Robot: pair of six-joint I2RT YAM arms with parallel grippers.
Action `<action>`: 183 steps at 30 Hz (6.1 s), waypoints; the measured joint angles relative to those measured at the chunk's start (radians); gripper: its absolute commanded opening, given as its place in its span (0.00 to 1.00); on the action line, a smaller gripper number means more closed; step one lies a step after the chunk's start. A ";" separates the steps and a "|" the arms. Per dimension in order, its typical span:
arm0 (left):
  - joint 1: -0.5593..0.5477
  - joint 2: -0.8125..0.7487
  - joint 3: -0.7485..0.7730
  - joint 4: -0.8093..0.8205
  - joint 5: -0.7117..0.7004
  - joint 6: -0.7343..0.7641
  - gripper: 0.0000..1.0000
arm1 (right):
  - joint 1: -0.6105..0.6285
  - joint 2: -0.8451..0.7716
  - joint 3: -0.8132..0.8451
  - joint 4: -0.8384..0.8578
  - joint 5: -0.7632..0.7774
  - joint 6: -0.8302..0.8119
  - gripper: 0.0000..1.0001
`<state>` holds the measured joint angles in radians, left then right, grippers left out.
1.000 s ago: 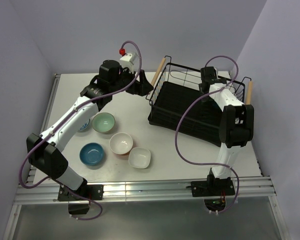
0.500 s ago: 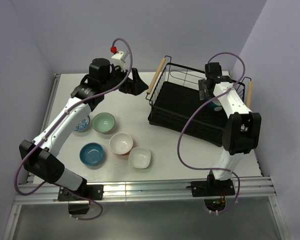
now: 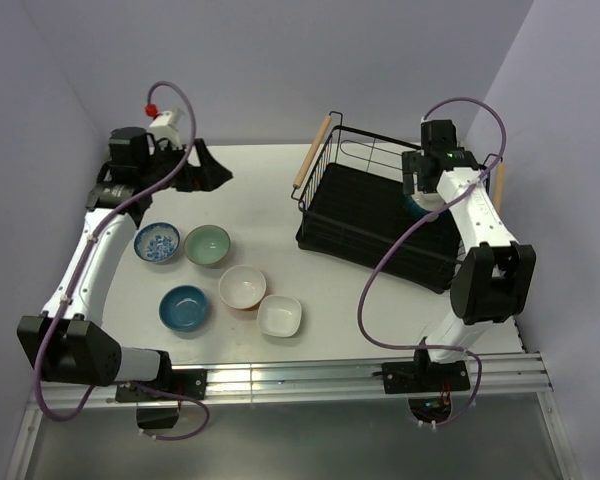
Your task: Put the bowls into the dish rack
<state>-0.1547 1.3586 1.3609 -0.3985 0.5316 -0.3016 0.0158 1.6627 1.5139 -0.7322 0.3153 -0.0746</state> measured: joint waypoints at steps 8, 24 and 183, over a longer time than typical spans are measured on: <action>0.291 -0.029 -0.082 -0.103 0.084 0.109 0.93 | -0.003 -0.071 0.005 -0.020 -0.119 0.000 1.00; 0.352 0.245 -0.085 -0.310 0.093 0.567 0.75 | -0.097 -0.198 0.006 -0.105 -0.609 -0.005 1.00; -0.523 0.509 0.263 0.603 0.175 -0.398 0.53 | -0.095 -0.523 -0.332 0.285 -1.292 0.629 0.00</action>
<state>-0.6773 1.8671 1.6238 0.2050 0.7063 -0.6998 -0.0788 1.1397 1.1820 -0.4473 -0.9771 0.5545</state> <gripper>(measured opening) 0.473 0.779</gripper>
